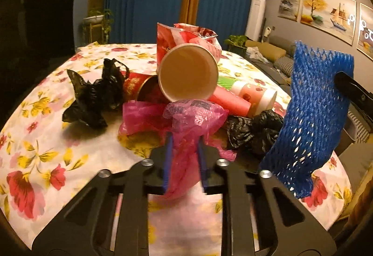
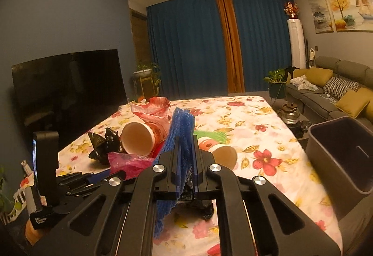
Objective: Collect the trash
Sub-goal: 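Grasp the pink plastic bag with the left tool while the right tool grasps the blue mesh sleeve, then carry the pink bag and blue mesh sleeve over the grey bin with both tools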
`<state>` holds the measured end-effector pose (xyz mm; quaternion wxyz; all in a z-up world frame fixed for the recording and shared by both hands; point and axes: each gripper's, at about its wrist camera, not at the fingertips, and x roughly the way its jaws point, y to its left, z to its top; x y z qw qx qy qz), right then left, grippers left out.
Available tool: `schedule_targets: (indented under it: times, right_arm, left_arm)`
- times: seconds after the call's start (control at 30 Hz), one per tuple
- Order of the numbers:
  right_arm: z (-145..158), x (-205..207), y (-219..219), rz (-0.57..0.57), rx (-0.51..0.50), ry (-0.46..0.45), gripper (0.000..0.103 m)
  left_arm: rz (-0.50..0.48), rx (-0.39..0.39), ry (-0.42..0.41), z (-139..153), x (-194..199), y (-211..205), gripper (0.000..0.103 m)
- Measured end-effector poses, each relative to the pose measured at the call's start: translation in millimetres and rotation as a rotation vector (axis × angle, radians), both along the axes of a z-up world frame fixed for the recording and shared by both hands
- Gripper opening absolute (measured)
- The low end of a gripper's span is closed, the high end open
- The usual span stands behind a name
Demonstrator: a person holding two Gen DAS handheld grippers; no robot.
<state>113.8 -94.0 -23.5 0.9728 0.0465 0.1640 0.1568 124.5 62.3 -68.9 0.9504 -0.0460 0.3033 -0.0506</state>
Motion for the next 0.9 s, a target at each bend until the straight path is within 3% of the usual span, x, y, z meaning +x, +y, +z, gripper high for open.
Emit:
schedule_targets:
  times: [0.17, 0.67, 0.9]
  right_arm:
    - [4, -8, -12, -0.019, 0.004, -0.009, 0.009]
    - [22, -35, -40, -0.063, 0.020, -0.072, 0.009]
    - [31, -46, -46, -0.082, 0.020, -0.102, 0.009]
  left_arm:
    - [-0.009, -0.032, -0.018, 4, -7, 3, 0.007]
    - [0.061, -0.060, -0.187, 50, -71, 24, 0.007]
    - [0.021, -0.063, -0.225, 63, -79, 10, 0.007]
